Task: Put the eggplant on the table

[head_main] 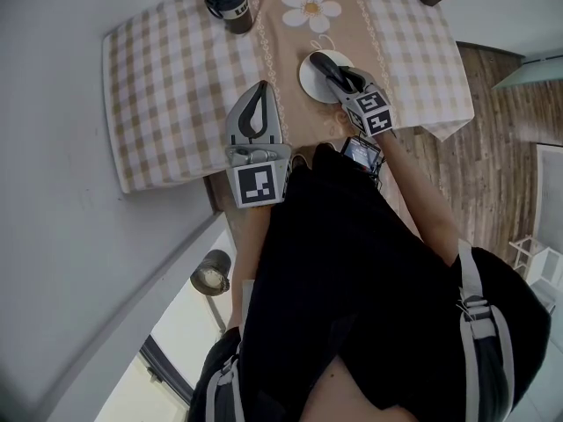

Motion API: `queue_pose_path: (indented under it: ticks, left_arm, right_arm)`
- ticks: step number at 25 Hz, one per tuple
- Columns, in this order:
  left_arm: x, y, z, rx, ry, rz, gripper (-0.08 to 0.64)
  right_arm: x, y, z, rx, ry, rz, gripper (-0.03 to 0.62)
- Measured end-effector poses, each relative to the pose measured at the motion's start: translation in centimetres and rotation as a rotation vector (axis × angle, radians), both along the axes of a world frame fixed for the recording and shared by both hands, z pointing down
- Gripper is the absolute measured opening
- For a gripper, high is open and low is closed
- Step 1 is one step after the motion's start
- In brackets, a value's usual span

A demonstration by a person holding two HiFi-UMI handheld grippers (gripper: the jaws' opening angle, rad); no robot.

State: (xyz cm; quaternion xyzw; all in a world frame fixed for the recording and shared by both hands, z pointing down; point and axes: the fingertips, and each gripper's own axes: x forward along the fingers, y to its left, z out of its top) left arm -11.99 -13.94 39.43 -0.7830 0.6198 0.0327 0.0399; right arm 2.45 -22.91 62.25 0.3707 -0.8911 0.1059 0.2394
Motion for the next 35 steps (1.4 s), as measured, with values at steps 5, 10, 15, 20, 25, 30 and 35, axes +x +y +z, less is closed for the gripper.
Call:
queue_pose_path:
  ticks: [5,10,15,20,25,30,35]
  left_arm:
    - [-0.2,0.0,-0.1,-0.004,0.002,0.003,0.003]
    - [-0.2,-0.2,0.2,-0.005,-0.001,0.002,0.003]
    - [-0.4,-0.4,0.5,-0.019,0.004,-0.001,0.003]
    - [-0.3,-0.3,0.4,-0.015,0.002,0.004,0.003]
    - [-0.3,-0.3,0.3,-0.013,0.007,0.006,0.003]
    - [-0.2,-0.1,0.3,-0.009,0.002,0.007,0.003]
    - [-0.3,0.2,0.3,-0.010,0.007,0.005,0.003]
  right_arm:
    - [-0.2,0.0,0.0,-0.007,0.016,0.002,0.176]
    - [-0.3,-0.3,0.4,-0.010,0.022,0.000,0.176]
    - [-0.6,-0.4,0.9,-0.003,0.065,-0.023,0.176]
    - [-0.7,-0.3,1.2,-0.001,0.098,-0.031,0.176]
    - [-0.8,-0.1,1.1,-0.010,0.089,-0.049,0.178]
    - [-1.0,0.1,0.8,-0.011,0.077,-0.048,0.213]
    - [-1.1,0.1,-0.4,0.010,0.063,-0.046,0.213]
